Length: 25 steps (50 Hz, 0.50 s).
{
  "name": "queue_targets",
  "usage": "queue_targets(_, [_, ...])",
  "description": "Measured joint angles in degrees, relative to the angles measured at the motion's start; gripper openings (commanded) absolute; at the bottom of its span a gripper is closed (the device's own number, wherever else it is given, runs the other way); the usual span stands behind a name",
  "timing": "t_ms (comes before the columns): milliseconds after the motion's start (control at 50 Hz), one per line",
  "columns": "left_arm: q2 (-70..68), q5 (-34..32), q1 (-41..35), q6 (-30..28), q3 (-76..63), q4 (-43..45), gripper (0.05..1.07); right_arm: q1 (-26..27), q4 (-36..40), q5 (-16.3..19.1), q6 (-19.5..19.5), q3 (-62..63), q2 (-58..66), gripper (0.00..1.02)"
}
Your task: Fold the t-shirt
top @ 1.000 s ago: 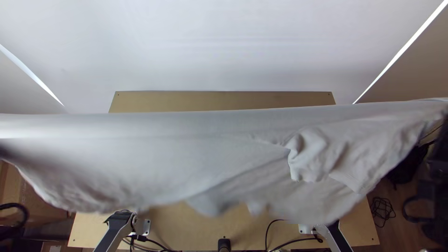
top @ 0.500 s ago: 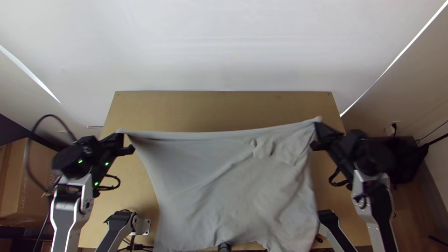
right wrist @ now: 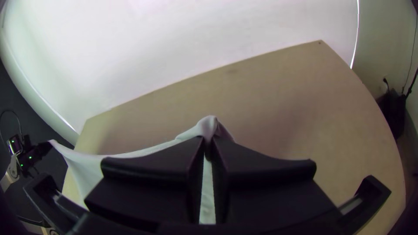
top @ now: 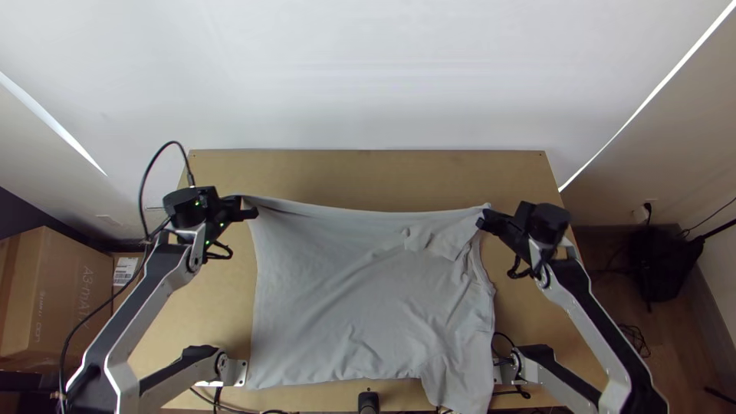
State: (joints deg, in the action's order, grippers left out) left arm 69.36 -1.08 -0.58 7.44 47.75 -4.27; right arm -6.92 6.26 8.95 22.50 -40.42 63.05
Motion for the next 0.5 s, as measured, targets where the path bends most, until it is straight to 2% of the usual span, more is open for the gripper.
queue_targets(300, [16.57,0.0,0.44,-0.68,8.28,2.73,0.08,0.63,-5.77,0.04,-0.09,-11.89,22.01,0.02])
queue_targets(500, [25.2,0.0,1.46,-1.09,15.67,3.39,0.08,0.79,-6.71,0.04,-0.52,-19.69,32.79,0.02])
